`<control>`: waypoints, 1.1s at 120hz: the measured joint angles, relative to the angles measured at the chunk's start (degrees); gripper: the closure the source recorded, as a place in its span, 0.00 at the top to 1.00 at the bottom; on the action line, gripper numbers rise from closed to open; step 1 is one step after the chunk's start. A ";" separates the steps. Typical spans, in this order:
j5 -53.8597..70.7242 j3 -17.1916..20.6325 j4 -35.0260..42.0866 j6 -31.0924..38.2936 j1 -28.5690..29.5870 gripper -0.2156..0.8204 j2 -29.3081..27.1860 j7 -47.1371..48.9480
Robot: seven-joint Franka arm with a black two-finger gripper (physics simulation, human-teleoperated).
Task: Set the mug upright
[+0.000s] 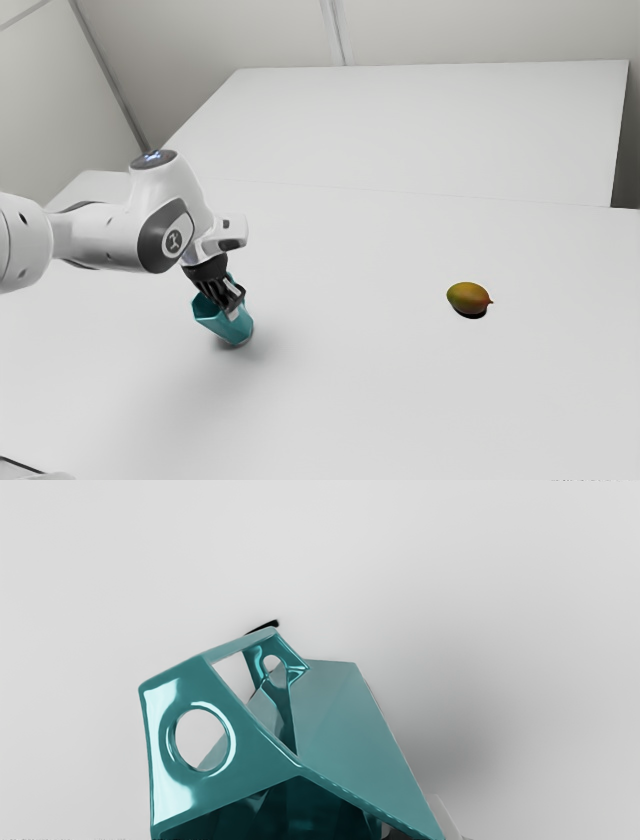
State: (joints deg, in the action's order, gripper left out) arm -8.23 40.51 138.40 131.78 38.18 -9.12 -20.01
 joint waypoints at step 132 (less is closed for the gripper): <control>4.75 -17.17 -41.64 -31.33 -20.76 0.79 3.31 5.55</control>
State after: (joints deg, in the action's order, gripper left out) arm -3.48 23.34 96.76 100.46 17.42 -5.81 -14.45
